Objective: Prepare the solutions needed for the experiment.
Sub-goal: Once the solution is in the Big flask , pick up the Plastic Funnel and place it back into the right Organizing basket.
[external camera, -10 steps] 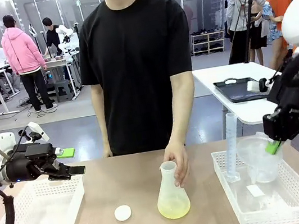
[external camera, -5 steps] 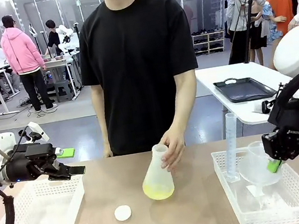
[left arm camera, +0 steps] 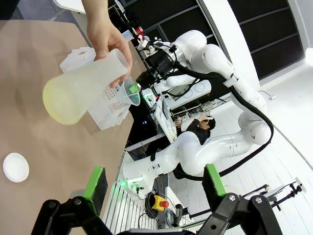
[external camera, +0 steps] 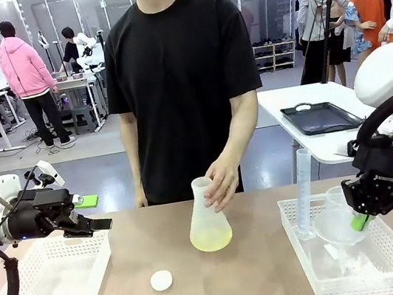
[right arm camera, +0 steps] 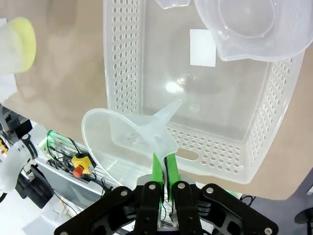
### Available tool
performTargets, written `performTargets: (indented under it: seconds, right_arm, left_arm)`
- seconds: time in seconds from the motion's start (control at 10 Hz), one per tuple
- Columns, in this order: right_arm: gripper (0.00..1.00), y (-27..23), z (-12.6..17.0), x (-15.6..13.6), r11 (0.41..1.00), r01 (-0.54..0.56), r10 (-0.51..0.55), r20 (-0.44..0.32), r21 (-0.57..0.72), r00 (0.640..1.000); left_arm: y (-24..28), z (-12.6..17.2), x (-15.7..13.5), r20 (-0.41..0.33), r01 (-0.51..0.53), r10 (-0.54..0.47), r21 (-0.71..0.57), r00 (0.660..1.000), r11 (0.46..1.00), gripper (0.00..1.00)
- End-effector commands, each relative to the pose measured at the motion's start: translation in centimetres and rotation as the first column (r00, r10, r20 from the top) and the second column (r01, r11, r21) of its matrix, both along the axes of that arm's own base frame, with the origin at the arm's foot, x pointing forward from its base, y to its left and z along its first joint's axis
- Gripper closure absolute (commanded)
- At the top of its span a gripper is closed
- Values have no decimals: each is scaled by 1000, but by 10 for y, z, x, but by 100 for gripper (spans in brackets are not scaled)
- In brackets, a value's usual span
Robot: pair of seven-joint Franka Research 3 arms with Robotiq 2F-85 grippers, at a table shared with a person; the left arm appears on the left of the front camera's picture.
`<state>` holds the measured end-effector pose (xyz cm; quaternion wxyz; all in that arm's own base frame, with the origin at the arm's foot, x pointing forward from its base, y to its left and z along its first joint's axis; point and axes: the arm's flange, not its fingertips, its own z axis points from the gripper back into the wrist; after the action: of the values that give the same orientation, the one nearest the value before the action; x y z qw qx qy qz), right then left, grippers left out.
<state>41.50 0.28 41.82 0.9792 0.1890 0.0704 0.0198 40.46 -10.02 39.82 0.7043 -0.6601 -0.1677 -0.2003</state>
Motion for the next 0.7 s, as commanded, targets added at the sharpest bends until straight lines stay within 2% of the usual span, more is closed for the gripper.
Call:
performTargets:
  seconds: [0.0,0.1,0.2,0.3,0.4,0.5,0.6]
  right_arm:
    - [76,0,4,7,998,59,-59,9,13,998]
    - [57,0,4,7,998,56,-56,7,13,998]
    - [73,1,4,8,999,53,-53,9,14,999]
    - [50,1,4,9,999,48,-48,14,9,999]
    - [50,3,1,10,998,69,-69,7,4,998]
    - [50,-1,3,4,1000,20,-20,9,12,1000]
    - [50,-1,3,4,1000,20,-20,9,12,1000]
  left_arm:
    - [1,2,-1,5,17,-17,-1,1000,1000,0]
    - [1,2,-1,5,17,-17,-1,1000,1000,0]
    - [1,2,-1,5,17,-17,-1,1000,1000,0]
    - [1,2,-1,5,17,-17,-1,1000,1000,0]
    - [1,2,-1,5,17,-17,-1,1000,1000,0]
    - [1,2,-1,5,17,-17,-1,1000,1000,0]
    - [1,2,-1,5,17,-17,-1,1000,1000,0]
